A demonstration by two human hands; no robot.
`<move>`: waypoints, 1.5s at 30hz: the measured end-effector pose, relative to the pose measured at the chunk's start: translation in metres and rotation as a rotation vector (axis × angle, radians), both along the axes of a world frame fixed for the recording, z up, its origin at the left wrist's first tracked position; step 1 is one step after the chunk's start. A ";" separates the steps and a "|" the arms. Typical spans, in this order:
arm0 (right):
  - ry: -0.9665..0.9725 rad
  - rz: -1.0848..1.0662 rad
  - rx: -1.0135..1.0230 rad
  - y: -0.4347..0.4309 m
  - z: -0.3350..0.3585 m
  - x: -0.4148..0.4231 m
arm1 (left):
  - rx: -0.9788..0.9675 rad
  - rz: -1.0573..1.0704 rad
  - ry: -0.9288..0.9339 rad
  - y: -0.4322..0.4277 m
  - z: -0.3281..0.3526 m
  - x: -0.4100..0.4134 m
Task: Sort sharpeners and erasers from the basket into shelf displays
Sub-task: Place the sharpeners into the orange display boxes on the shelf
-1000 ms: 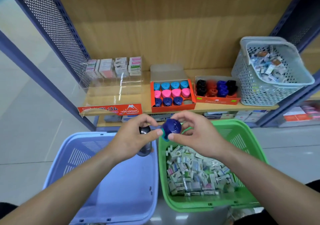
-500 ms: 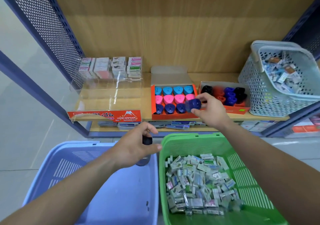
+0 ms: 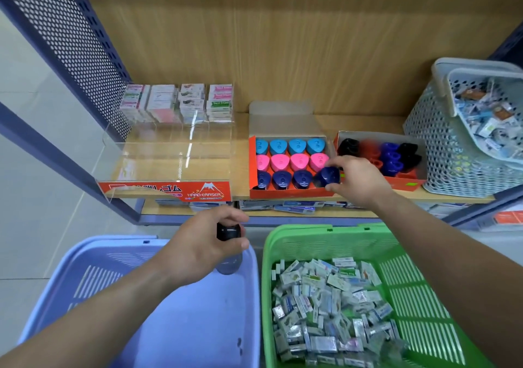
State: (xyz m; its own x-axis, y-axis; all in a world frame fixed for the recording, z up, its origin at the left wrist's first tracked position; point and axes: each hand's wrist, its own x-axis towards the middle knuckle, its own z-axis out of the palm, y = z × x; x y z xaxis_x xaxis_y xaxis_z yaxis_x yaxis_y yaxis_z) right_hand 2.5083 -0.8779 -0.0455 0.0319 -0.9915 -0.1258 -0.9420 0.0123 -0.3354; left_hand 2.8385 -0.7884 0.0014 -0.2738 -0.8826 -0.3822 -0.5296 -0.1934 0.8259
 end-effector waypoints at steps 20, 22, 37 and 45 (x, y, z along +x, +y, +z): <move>-0.019 0.118 -0.022 0.035 0.034 0.028 | -0.156 0.073 0.134 -0.005 0.037 -0.017; -0.182 0.160 -0.007 0.050 0.061 0.042 | -0.178 0.083 0.138 -0.003 0.047 -0.026; -0.745 0.075 -0.038 0.156 0.122 0.025 | -0.188 0.053 0.412 0.036 0.098 -0.104; -0.739 0.092 -0.049 0.152 0.122 0.008 | -0.202 0.057 0.381 0.027 0.081 -0.129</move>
State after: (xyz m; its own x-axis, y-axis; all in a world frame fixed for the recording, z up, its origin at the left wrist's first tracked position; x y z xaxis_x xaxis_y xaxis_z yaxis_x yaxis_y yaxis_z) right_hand 2.5167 -0.7254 0.0766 0.1742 -0.9847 0.0047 -0.4677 -0.0869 -0.8796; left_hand 2.7093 -0.7610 0.0822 -0.3102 -0.9472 -0.0813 -0.1723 -0.0281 0.9846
